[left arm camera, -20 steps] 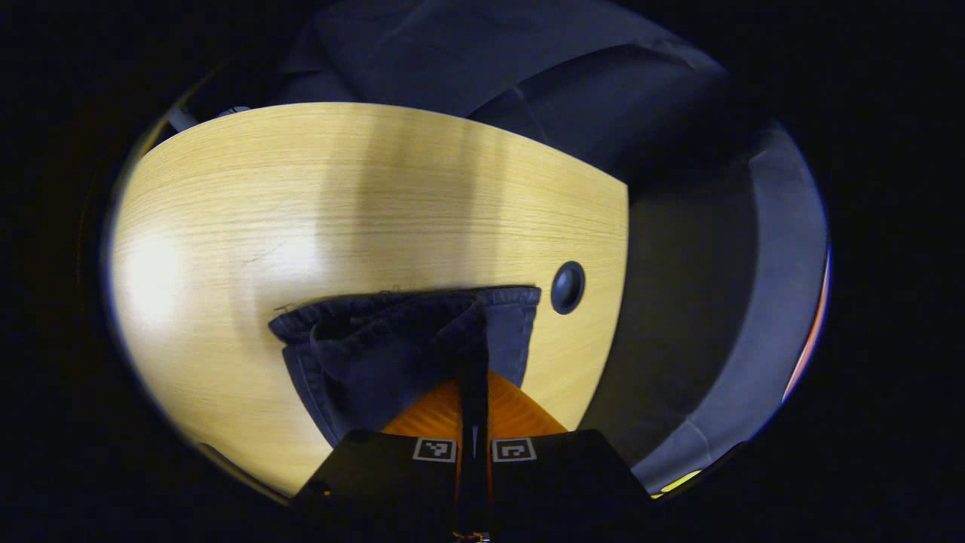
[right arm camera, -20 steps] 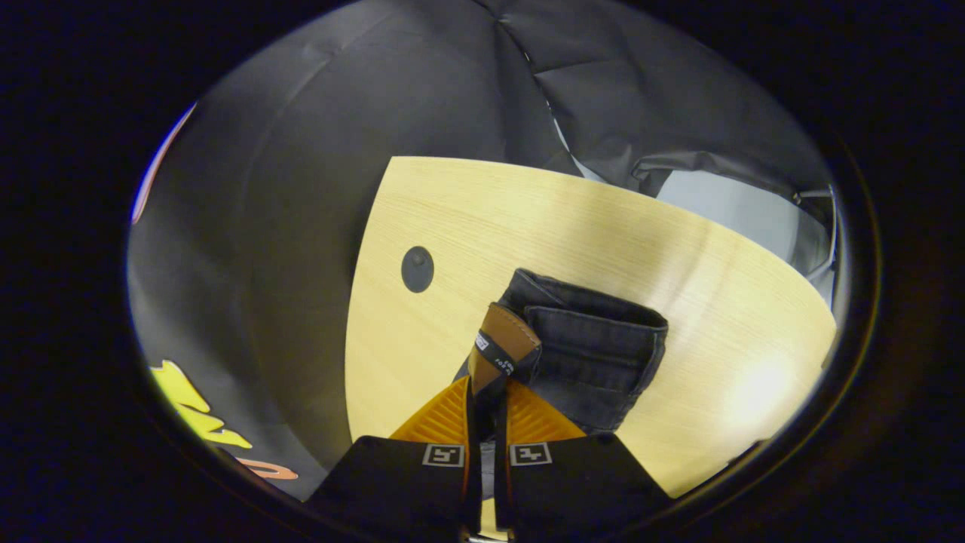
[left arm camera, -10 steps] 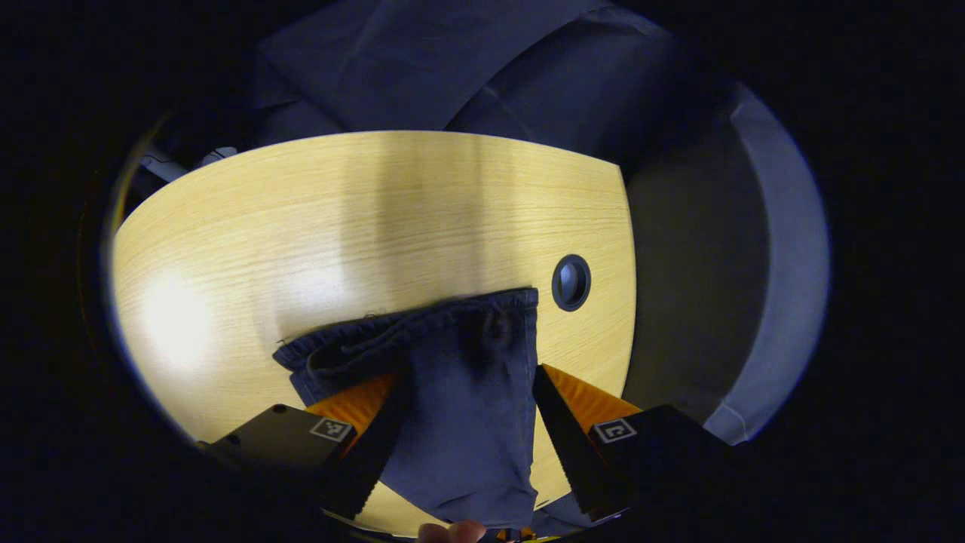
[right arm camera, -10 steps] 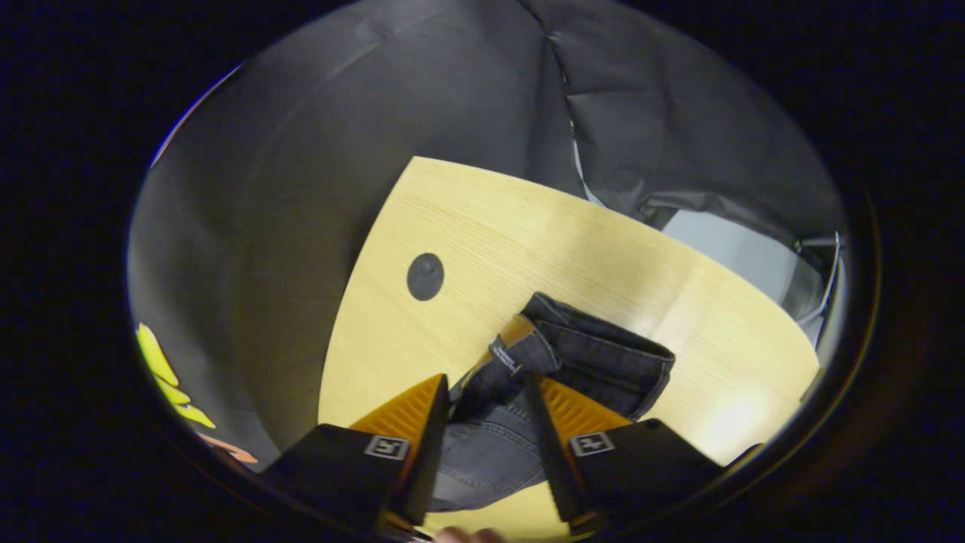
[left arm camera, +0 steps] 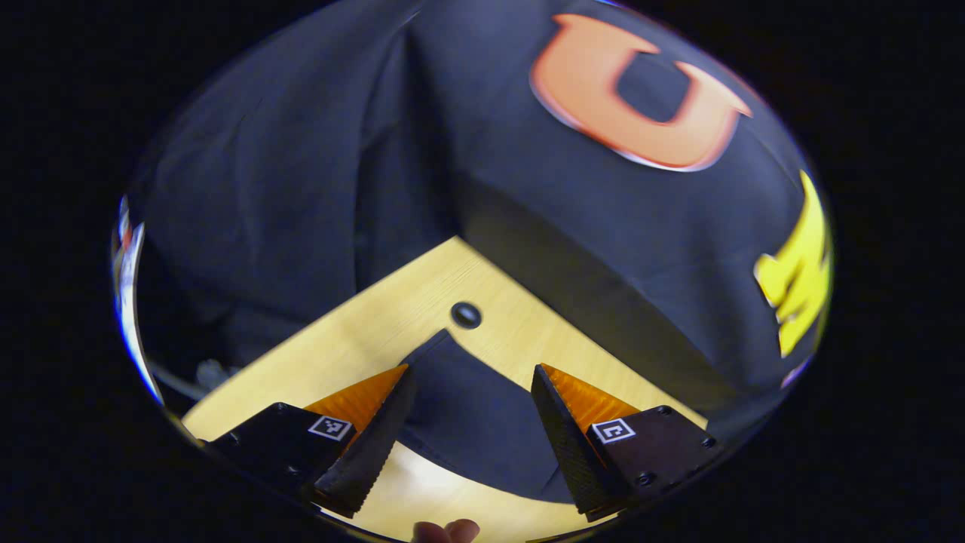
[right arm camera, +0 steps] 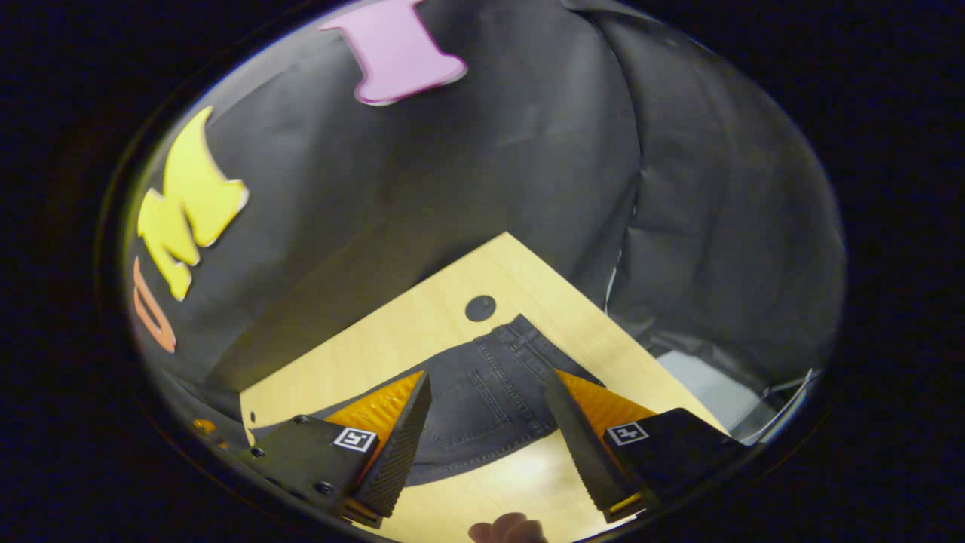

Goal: Grasp the waist and the cuffs of the jeans and fold them to make the two legs overlap; first hold the waist and fold one-third of the jeans toward the cuffs, then hold the cuffs and fold the remaining one-third in the same direction to finish folding.

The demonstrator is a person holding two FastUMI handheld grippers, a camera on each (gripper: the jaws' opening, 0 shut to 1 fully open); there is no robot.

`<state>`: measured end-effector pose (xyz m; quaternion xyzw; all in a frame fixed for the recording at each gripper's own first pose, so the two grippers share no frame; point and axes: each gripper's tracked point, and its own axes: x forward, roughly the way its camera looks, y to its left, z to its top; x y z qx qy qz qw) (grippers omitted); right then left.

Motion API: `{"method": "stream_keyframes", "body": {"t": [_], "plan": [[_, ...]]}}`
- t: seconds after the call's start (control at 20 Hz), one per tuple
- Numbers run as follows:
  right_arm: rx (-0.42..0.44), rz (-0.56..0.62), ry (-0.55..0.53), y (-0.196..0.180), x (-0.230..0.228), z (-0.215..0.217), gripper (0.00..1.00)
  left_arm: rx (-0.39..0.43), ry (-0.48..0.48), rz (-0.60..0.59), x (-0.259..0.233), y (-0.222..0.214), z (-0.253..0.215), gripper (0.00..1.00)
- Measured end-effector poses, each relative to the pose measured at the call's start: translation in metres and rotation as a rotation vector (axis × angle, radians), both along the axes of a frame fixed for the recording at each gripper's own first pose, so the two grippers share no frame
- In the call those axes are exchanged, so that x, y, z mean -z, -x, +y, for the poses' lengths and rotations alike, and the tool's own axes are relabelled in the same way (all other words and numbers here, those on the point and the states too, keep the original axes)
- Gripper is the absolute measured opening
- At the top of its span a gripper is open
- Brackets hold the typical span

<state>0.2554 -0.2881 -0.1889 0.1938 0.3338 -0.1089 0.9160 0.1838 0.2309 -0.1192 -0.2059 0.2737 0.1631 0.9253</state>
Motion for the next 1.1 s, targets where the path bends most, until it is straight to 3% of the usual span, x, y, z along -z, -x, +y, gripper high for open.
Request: {"method": "stream_keyframes", "body": {"t": [0.1, 0.2, 0.25, 0.3, 0.35, 0.4, 0.45, 0.5, 0.7, 0.75, 0.9, 1.0, 1.05, 1.1], "plan": [[-0.090, -0.105, 0.116, 0.024, -0.028, 0.022, 0.95, 0.120, -0.134, -0.109, -0.037, 0.018, -0.042, 0.99], [-0.164, -0.211, 0.235, 0.051, -0.056, 0.044, 0.90, 0.191, -0.237, -0.195, -0.062, 0.041, -0.078, 0.99], [-0.191, -0.254, 0.268, 0.066, -0.067, 0.056, 0.94, 0.215, -0.271, -0.225, -0.068, 0.054, -0.093, 0.99], [-0.213, -0.281, 0.286, 0.081, -0.073, 0.066, 0.87, 0.243, -0.306, -0.255, -0.074, 0.065, -0.106, 0.99], [-0.229, -0.289, 0.298, 0.096, -0.074, 0.072, 0.87, 0.254, -0.335, -0.277, -0.079, 0.078, -0.118, 0.99], [-0.238, -0.290, 0.301, 0.108, -0.071, 0.076, 0.95, 0.276, -0.341, -0.303, -0.081, 0.085, -0.131, 0.99], [-0.233, -0.282, 0.294, 0.121, -0.069, 0.081, 0.90, 0.296, -0.331, -0.311, -0.080, 0.094, -0.144, 0.99], [-0.225, -0.275, 0.281, 0.133, -0.064, 0.084, 0.97, 0.311, -0.318, -0.320, -0.079, 0.101, -0.162, 0.99], [-0.163, -0.254, 0.262, 0.153, -0.040, 0.069, 1.00, 0.313, -0.267, -0.335, -0.080, 0.123, -0.197, 0.99], [-0.147, -0.250, 0.241, 0.154, -0.033, 0.063, 0.94, 0.317, -0.264, -0.332, -0.081, 0.125, -0.201, 0.99], [-0.067, -0.220, 0.157, 0.143, -0.006, 0.037, 0.97, 0.315, -0.262, -0.319, -0.081, 0.129, -0.206, 0.99], [-0.002, -0.191, 0.101, 0.126, 0.019, 0.012, 0.94, 0.318, -0.266, -0.305, -0.080, 0.129, -0.209, 0.99], [0.032, -0.169, 0.060, 0.118, 0.034, -0.001, 0.99, 0.318, -0.278, -0.286, -0.077, 0.129, -0.210, 0.99], [0.073, -0.157, 0.021, 0.106, 0.049, -0.015, 0.94, 0.317, -0.293, -0.267, -0.075, 0.129, -0.209, 0.99]]}}
